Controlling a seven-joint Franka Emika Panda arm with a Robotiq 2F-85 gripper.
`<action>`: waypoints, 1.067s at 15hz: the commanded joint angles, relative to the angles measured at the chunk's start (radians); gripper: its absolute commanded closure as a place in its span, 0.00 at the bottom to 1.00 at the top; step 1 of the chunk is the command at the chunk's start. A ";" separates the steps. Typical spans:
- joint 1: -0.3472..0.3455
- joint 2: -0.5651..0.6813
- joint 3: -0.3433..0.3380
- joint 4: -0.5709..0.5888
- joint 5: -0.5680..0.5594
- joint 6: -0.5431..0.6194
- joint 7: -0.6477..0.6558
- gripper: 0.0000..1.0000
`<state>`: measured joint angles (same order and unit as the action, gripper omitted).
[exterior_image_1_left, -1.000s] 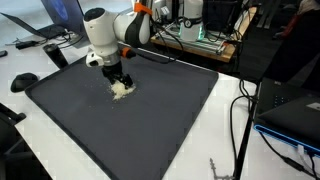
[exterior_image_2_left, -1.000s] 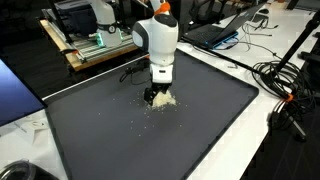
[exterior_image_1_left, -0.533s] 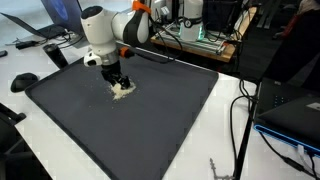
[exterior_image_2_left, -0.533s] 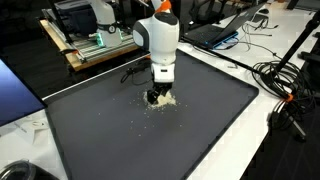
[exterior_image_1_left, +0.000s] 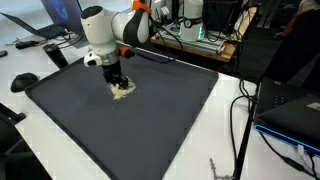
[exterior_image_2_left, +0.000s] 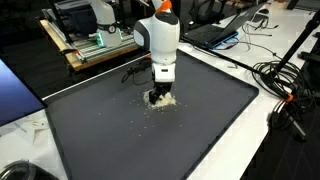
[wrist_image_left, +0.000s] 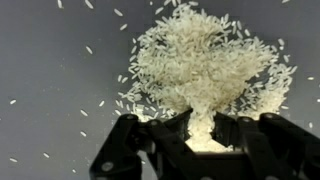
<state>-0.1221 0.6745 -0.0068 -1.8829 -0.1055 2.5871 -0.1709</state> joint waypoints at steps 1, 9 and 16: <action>-0.014 -0.016 0.014 -0.016 0.024 -0.008 -0.033 1.00; -0.016 -0.024 0.013 -0.021 0.023 -0.013 -0.036 1.00; -0.017 -0.023 0.014 -0.015 0.022 -0.020 -0.041 1.00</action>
<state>-0.1226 0.6736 -0.0062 -1.8834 -0.1055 2.5852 -0.1729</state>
